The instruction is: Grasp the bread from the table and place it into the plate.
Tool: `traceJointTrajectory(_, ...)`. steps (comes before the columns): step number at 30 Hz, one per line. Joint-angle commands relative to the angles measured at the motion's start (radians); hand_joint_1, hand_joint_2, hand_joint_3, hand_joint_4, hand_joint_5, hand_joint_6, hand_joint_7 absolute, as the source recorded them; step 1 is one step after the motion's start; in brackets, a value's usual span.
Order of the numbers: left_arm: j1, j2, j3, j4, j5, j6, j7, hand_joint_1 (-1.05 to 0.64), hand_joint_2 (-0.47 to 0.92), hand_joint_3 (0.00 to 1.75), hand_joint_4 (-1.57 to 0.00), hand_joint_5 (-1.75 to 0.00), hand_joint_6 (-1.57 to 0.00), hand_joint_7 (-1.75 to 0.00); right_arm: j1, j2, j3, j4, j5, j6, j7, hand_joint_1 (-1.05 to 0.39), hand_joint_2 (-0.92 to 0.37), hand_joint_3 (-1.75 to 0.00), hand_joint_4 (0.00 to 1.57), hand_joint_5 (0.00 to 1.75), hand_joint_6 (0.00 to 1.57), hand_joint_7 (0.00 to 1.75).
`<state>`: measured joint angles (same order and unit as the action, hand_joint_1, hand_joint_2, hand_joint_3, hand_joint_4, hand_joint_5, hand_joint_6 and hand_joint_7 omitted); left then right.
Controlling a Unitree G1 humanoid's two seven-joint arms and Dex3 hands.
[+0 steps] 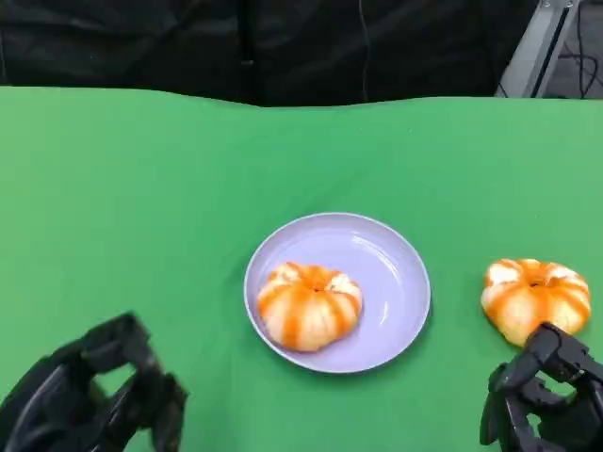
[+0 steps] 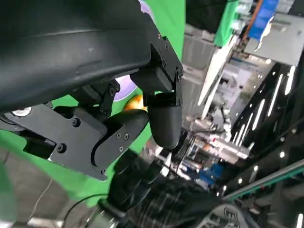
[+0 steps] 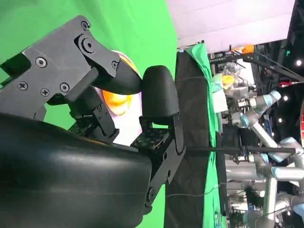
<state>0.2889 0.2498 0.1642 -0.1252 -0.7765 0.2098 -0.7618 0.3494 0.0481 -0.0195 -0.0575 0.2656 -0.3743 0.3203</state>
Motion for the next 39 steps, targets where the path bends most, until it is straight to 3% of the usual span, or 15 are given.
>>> traceJointTrajectory(1, 0.029, 0.01, 0.053, 0.045, -0.008, -0.03, -0.081, -0.19, 0.82, 0.71, -0.82, -1.75, -0.79, -1.63, -0.001, -0.013, -0.01, 0.001, 0.012, 0.001, 0.0, -0.13, -0.5, -1.29, 0.91, 1.75, 0.79, 1.6)
traceJointTrajectory(12, -0.008, -0.011, 0.126, 0.171, 0.008, -0.025, -0.1, -0.18, 0.86, 0.56, -0.86, -1.75, -0.85, -1.57, -0.004, -0.023, -0.021, 0.007, 0.026, 0.0, 0.013, -0.13, -0.5, -1.28, 0.9, 1.75, 0.79, 1.61)
traceJointTrajectory(22, -0.015, -0.052, 0.121, 0.159, 0.051, -0.045, -0.084, -0.16, 0.89, 0.64, -0.86, -1.75, -0.77, -1.68, 0.005, -0.025, -0.015, -0.01, 0.019, 0.018, 0.004, -0.15, -0.5, -1.28, 0.92, 1.75, 0.8, 1.61)
traceJointTrajectory(39, -0.017, -0.072, 0.123, 0.154, 0.075, -0.067, -0.068, -0.15, 0.84, 0.69, -0.87, -1.75, -0.78, -1.69, 0.002, -0.031, -0.019, -0.009, 0.02, 0.02, 0.006, -0.14, -0.5, -1.28, 0.91, 1.75, 0.79, 1.62)
